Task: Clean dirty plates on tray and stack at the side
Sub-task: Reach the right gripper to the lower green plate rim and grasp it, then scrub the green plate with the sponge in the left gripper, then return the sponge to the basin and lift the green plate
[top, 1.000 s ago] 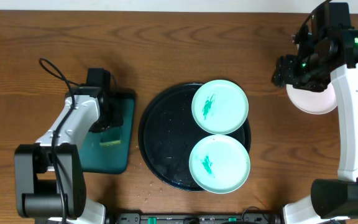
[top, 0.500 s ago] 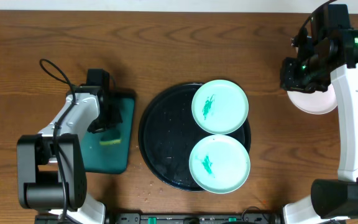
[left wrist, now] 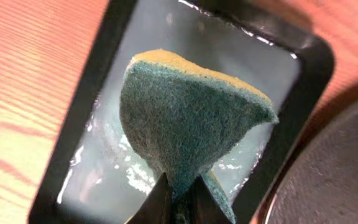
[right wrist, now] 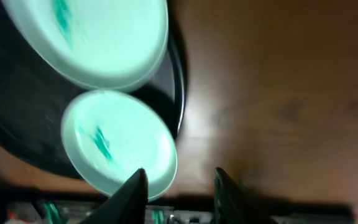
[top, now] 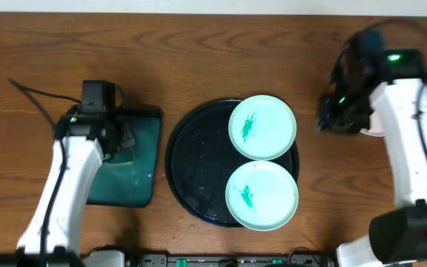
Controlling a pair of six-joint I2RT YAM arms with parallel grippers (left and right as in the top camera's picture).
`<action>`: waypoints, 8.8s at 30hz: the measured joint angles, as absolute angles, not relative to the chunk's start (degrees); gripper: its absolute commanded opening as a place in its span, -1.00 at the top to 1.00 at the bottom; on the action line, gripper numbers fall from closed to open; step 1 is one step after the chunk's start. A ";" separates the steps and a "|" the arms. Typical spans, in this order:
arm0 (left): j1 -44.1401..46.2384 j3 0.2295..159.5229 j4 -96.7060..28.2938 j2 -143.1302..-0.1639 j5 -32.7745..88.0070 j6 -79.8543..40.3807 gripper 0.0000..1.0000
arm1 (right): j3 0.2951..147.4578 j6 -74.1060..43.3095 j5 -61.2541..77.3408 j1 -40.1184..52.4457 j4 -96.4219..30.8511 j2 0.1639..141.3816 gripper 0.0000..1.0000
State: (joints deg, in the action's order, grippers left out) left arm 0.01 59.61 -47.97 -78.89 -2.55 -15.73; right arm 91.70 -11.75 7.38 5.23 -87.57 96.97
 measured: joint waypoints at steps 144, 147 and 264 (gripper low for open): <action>37.04 61.43 -37.74 -102.74 27.77 -20.16 0.86 | 51.33 -28.69 20.62 28.71 -37.23 99.00 0.97; 36.91 61.41 -34.17 -102.87 29.12 -22.09 0.86 | 51.37 -28.69 20.62 28.71 -37.45 99.00 0.97; -2.52 65.78 -50.13 -97.58 5.96 -18.13 -0.57 | 74.43 -23.57 18.72 13.76 -70.72 73.63 0.97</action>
State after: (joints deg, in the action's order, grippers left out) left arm -2.52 65.78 -50.13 -97.58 5.96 -18.13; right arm 74.43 -23.57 18.72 13.76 -70.72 73.63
